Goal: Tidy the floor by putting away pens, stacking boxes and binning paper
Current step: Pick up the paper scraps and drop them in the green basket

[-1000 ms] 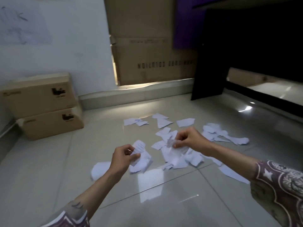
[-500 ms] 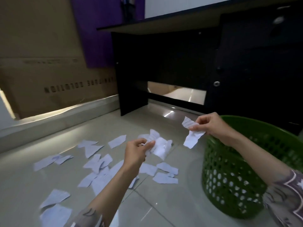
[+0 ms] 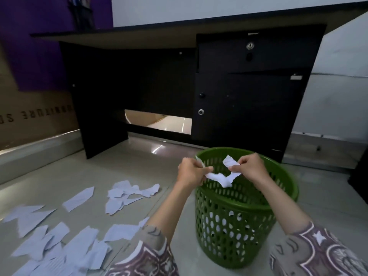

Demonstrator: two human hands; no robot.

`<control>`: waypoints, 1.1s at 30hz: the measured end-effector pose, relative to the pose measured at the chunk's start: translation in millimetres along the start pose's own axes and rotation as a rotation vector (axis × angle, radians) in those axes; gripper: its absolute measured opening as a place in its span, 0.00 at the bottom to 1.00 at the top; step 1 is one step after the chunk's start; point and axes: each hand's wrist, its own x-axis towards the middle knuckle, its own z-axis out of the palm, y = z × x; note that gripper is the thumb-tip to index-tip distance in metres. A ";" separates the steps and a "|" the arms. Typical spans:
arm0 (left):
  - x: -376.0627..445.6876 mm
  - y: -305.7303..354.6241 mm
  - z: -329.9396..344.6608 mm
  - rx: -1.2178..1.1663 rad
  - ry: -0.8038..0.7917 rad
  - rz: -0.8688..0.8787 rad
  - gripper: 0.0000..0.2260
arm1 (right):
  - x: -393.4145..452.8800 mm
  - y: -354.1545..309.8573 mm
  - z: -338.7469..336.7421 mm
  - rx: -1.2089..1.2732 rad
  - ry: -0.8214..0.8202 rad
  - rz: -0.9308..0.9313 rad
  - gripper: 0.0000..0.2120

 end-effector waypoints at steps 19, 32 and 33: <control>-46.0 -50.6 -117.6 0.075 0.224 0.020 0.10 | -27.3 -71.1 58.4 0.030 -0.085 -0.245 0.05; -185.3 -116.3 -281.5 0.136 0.547 -0.217 0.11 | -152.5 -182.8 212.3 0.094 -0.730 -0.508 0.05; -196.3 -122.9 -292.4 0.154 0.566 -0.239 0.11 | -161.2 -188.3 225.2 0.080 -0.758 -0.525 0.06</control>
